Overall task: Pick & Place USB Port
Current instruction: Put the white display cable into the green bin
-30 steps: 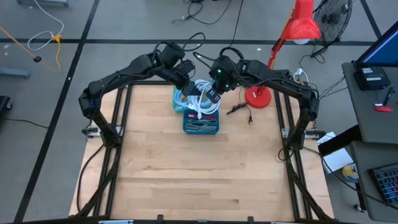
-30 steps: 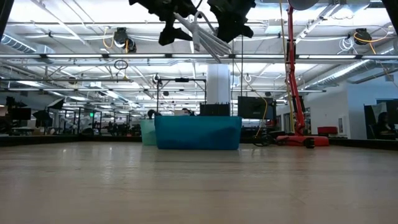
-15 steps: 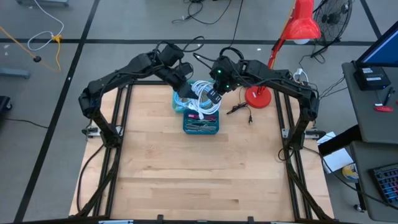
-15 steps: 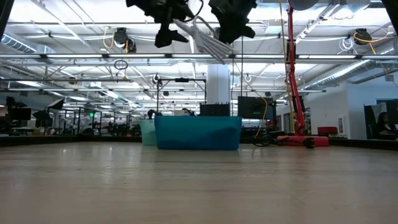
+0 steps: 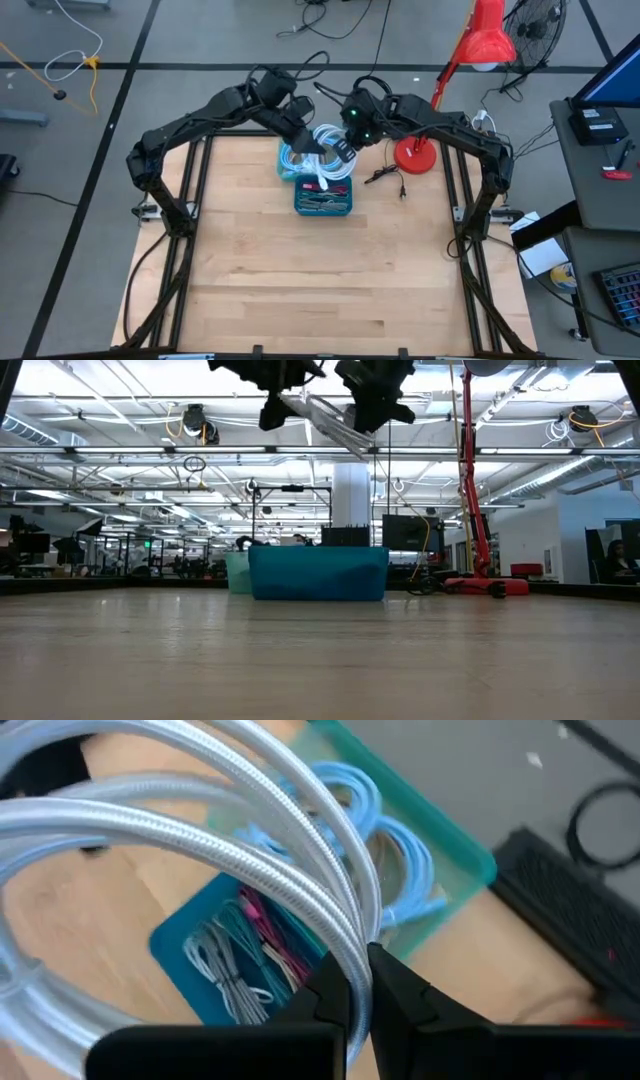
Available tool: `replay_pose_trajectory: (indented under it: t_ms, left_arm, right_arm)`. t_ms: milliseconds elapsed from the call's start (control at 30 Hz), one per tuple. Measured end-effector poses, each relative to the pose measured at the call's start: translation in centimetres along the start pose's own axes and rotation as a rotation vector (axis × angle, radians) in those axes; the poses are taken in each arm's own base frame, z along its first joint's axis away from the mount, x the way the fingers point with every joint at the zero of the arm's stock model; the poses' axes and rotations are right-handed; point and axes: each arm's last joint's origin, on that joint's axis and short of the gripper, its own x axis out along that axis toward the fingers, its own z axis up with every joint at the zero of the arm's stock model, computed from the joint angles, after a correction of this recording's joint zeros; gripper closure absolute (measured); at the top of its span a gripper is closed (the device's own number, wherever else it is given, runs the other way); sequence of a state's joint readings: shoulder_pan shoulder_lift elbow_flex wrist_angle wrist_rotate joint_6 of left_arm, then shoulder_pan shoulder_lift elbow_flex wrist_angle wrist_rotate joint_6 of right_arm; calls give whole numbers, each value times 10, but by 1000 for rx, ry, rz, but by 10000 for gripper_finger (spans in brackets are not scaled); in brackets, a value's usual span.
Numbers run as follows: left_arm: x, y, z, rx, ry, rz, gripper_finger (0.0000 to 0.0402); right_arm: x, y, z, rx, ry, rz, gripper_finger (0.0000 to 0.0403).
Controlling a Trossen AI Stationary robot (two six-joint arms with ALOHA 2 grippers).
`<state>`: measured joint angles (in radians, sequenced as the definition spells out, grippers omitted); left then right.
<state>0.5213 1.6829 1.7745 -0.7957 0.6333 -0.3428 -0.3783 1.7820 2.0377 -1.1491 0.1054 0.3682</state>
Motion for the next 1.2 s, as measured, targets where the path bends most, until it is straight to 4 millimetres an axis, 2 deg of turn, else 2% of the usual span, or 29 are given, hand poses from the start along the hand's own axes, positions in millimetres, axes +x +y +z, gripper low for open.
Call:
replay_pose_trajectory:
  t_ms: [167,267,467,600,733,1200]
  left_arm:
    - [1,6,-6,17,4,220,94]
    - [6,1,-11,81,12,335,94]
    - [15,-10,-15,189,-13,515,94]
    - [15,-10,-17,212,-12,605,94]
    - [16,-12,-18,238,-14,646,105]
    - [17,-14,-17,331,-5,652,193]
  right_arm:
    - [1,-8,-1,109,14,-67,395]
    - [2,-8,0,144,2,-71,395]
    - [22,-4,2,140,33,-80,395]
    - [23,-5,1,137,49,-91,395]
    - [24,-4,3,143,12,-79,395]
    - [25,-4,5,148,-8,-91,395]
